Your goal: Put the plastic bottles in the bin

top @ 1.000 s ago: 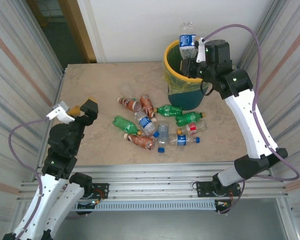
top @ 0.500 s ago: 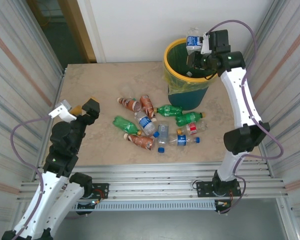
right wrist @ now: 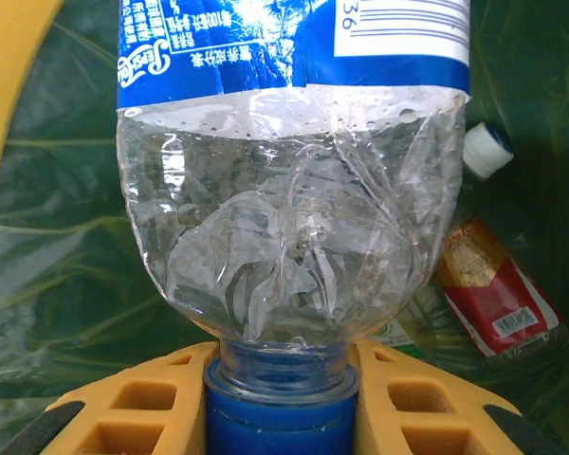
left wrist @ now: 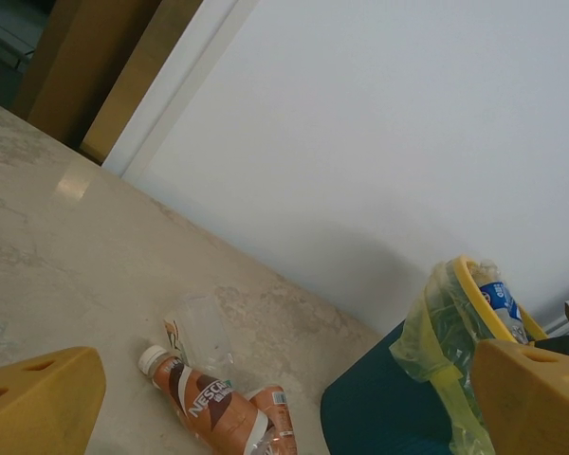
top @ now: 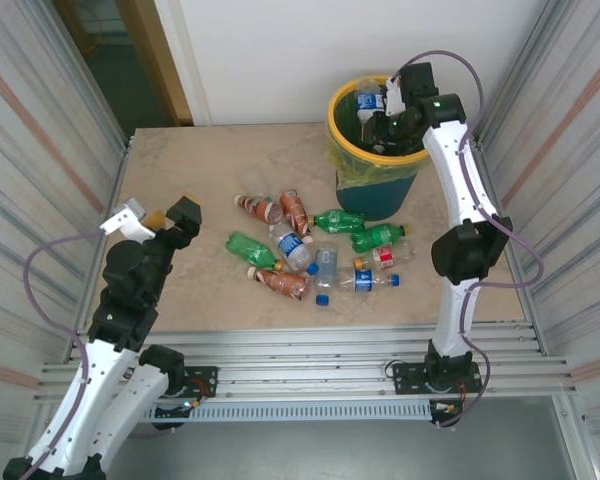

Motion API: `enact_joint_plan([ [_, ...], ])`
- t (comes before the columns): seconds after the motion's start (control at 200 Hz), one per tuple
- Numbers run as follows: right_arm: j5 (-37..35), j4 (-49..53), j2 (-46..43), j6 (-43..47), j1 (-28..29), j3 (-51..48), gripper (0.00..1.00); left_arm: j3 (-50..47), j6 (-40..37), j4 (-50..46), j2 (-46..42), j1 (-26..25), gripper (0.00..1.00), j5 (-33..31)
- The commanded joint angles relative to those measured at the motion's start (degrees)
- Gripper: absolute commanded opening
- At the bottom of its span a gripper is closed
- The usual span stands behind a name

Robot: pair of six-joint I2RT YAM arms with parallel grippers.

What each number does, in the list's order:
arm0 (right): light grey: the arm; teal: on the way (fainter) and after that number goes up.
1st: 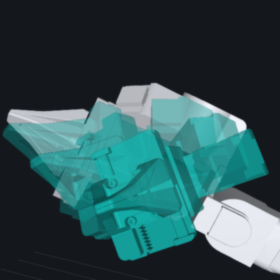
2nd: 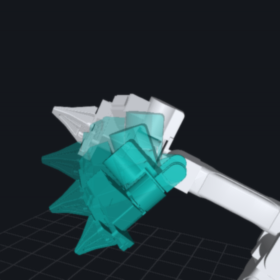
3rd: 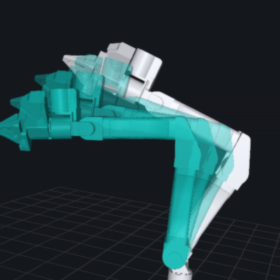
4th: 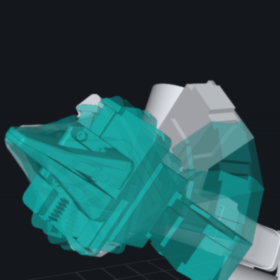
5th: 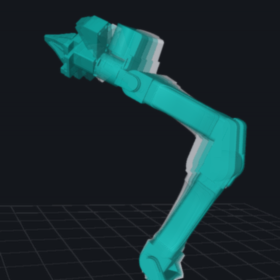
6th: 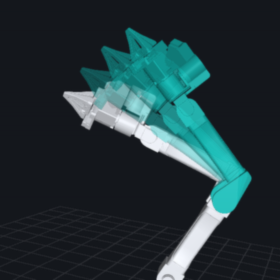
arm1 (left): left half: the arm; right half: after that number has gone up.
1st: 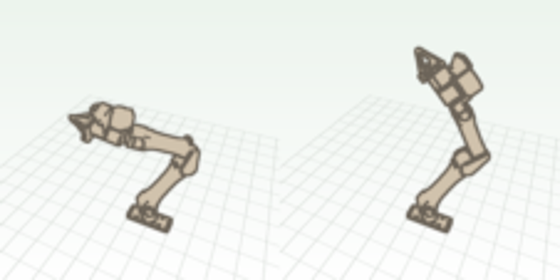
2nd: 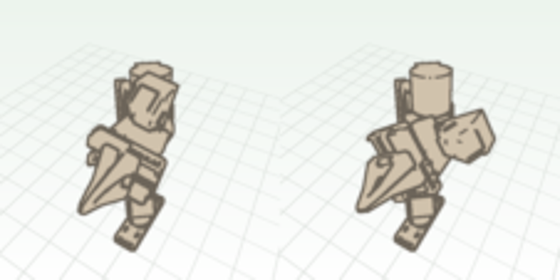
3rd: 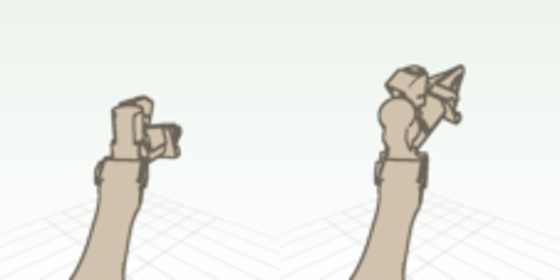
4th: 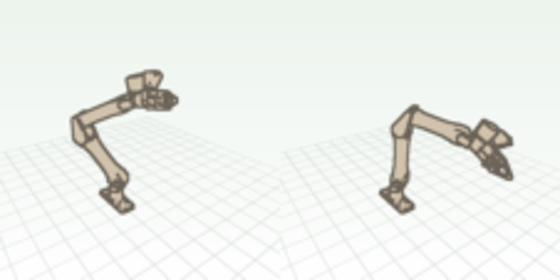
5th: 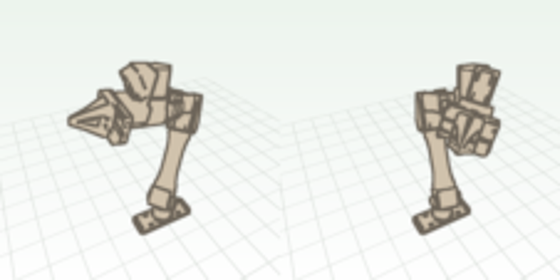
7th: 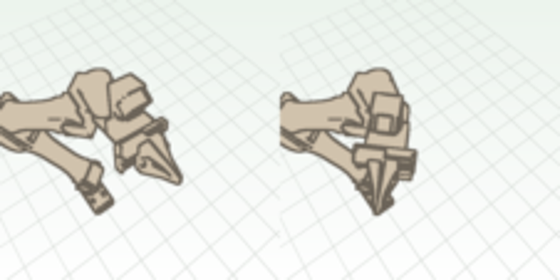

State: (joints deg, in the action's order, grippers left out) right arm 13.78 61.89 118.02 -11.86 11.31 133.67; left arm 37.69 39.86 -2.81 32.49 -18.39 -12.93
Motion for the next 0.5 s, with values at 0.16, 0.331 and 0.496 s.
enact_joint_plan([
  [0.16, 0.56, 3.26, 0.52, 2.7, -0.15, 2.47, 0.49, 2.74, -0.55, 0.53, 2.47, 0.23, 0.99, 1.28],
  [0.331, -0.5, 4.02, -0.2, 3.53, -0.13, 3.81, 0.62, 3.7, -0.87, 0.72, 4.31, 0.22, 0.99, 2.79],
  [0.496, -2.19, 4.39, -1.91, 4.29, -0.14, 5.54, 0.67, 5.34, -1.34, -0.33, 7.1, 0.24, 0.99, 5.05],
])
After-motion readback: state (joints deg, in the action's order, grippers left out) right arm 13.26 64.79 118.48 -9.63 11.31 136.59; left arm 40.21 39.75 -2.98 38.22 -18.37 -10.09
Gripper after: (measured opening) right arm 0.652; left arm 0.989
